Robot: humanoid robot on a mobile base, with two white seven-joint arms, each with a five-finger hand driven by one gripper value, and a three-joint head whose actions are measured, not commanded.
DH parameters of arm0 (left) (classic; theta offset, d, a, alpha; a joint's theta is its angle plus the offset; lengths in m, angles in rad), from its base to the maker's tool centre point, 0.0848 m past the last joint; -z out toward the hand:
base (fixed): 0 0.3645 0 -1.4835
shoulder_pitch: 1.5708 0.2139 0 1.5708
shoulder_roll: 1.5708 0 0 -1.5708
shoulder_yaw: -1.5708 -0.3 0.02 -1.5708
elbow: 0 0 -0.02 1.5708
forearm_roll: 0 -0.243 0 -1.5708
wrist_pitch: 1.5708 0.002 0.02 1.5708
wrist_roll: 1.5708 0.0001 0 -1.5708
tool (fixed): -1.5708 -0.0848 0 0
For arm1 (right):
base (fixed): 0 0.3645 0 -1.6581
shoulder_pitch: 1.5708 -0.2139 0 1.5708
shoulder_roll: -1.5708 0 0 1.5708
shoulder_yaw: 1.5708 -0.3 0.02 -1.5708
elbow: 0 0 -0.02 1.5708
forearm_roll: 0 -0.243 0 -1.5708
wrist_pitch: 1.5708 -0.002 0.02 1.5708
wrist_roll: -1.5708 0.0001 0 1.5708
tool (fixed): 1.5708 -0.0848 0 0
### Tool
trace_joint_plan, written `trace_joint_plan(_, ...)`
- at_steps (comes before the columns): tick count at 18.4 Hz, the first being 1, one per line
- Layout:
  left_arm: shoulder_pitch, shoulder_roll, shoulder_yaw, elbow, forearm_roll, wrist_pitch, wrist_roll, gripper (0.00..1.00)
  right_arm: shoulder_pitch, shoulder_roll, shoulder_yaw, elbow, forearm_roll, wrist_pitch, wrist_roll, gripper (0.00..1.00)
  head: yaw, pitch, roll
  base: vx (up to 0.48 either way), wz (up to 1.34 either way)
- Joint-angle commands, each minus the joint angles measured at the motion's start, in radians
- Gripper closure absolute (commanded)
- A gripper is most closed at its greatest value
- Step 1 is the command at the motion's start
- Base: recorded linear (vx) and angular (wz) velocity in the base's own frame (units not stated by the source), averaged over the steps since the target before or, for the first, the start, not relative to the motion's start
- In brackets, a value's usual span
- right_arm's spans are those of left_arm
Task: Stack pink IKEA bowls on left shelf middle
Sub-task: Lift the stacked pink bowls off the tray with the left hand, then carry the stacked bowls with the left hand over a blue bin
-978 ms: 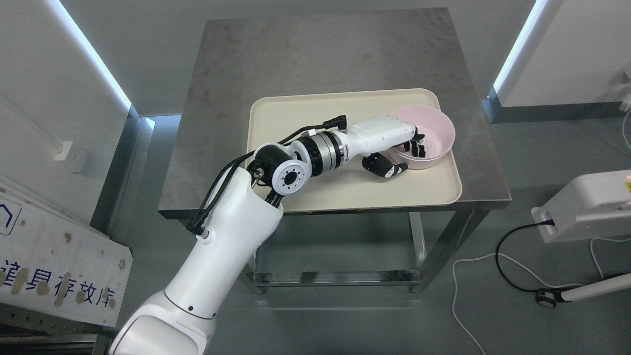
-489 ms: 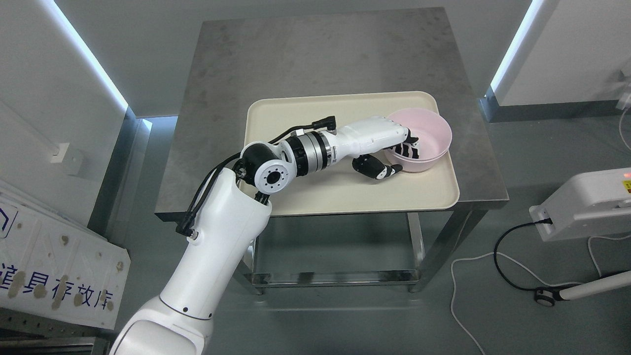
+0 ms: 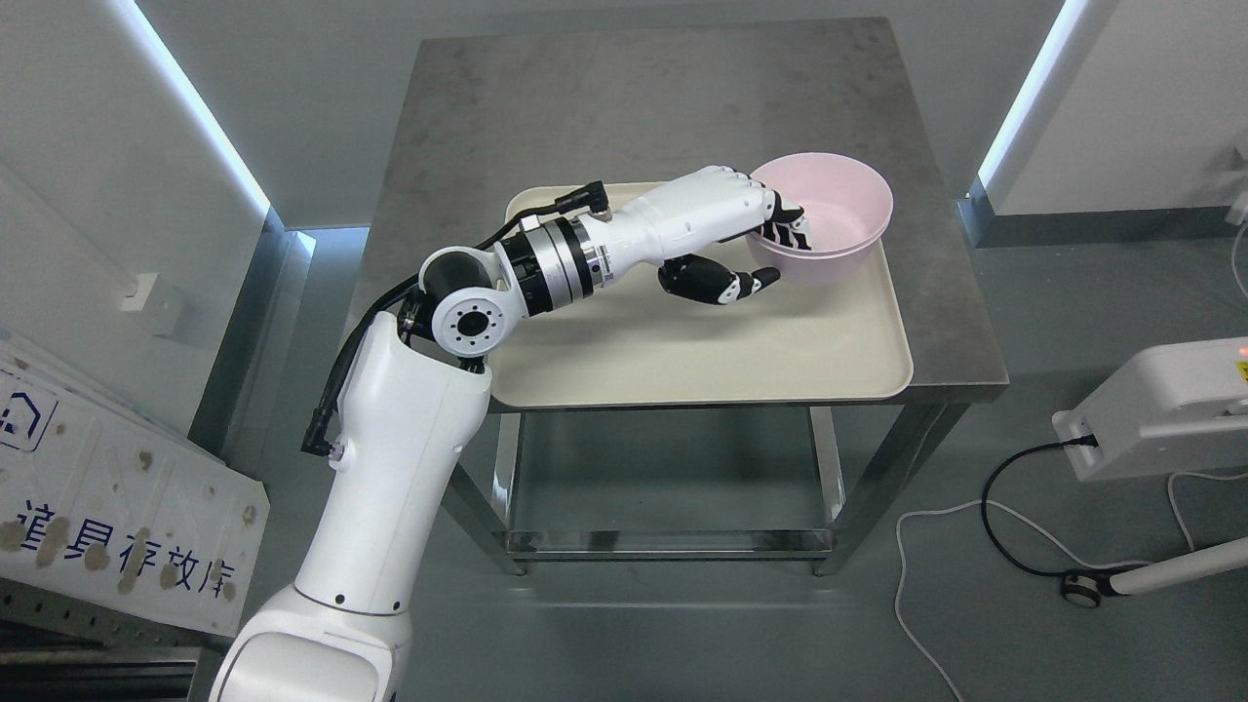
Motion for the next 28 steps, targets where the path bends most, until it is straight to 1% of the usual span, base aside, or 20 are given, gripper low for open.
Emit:
trace_joint_plan(1, -0.03, 0.017, 0.139, -0.024, 0.09, -0.012, -0.015, 0.99, 0.0, -0.017, -0.005, -0.017, -0.002, 0.0, 0.0, 0.0, 0.0, 0.0, 0.0, -0.084, 0.03)
trace_joint_plan(4, -0.041, 0.017, 0.146, -0.026, 0.119, -0.012, -0.018, 0.99, 0.0, -0.017, -0.005, -0.017, -0.002, 0.0, 0.0, 0.0, 0.0, 0.0, 0.0, -0.172, -0.08)
trace_joint_plan(6, -0.039, 0.017, 0.186, -0.045, 0.145, -0.012, -0.042, 0.99, 0.0, -0.017, -0.005, -0.017, -0.002, 0.0, 0.0, 0.0, 0.0, 0.0, 0.0, -0.196, -0.24)
trace_joint_plan(8, -0.036, 0.017, 0.218, -0.056, 0.153, -0.023, -0.063, 0.99, 0.0, -0.017, -0.005, -0.017, -0.002, 0.0, 0.0, 0.0, 0.0, 0.0, 0.0, -0.228, -0.35)
trace_joint_plan(11, -0.027, 0.017, 0.228, -0.072, 0.155, -0.028, -0.063, 0.99, 0.0, -0.017, -0.005, -0.017, -0.002, 0.0, 0.0, 0.0, 0.0, 0.0, 0.0, -0.263, -0.4)
trace_joint_plan(15, -0.023, 0.017, 0.287, -0.072, 0.165, -0.054, -0.064, 0.98, 0.0, -0.017, -0.005, -0.017, -0.002, 0.0, 0.0, 0.0, 0.0, 0.0, 0.0, -0.35, -0.18)
trace_joint_plan(20, -0.016, 0.017, 0.314, -0.072, 0.165, -0.06, -0.083, 0.99, 0.0, -0.017, -0.005, -0.017, -0.002, 0.0, 0.0, 0.0, 0.0, 0.0, 0.0, -0.371, 0.12)
trace_joint_plan(22, 0.003, 0.017, 0.346, -0.073, 0.167, -0.071, -0.092, 0.98, 0.0, -0.017, -0.005, -0.017, -0.002, 0.0, 0.0, 0.0, 0.0, 0.0, 0.0, -0.362, 0.23)
trace_joint_plan(23, 0.019, 0.017, 0.37, -0.075, 0.168, -0.09, -0.099, 0.98, 0.0, -0.017, -0.005, -0.017, -0.002, 0.0, 0.0, 0.0, 0.0, 0.0, 0.0, -0.346, 0.2)
trace_joint_plan(25, 0.057, 0.017, 0.418, -0.078, 0.182, -0.165, -0.112, 0.98, 0.0, -0.017, -0.005, -0.017, -0.002, 0.0, 0.0, 0.0, 0.0, 0.0, 0.0, -0.383, 0.17)
trace_joint_plan(28, 0.152, 0.017, 0.421, -0.119, 0.202, -0.221, -0.112, 0.98, 0.0, -0.017, -0.005, -0.017, -0.002, 0.0, 0.0, 0.0, 0.0, 0.0, 0.0, -0.357, 0.13)
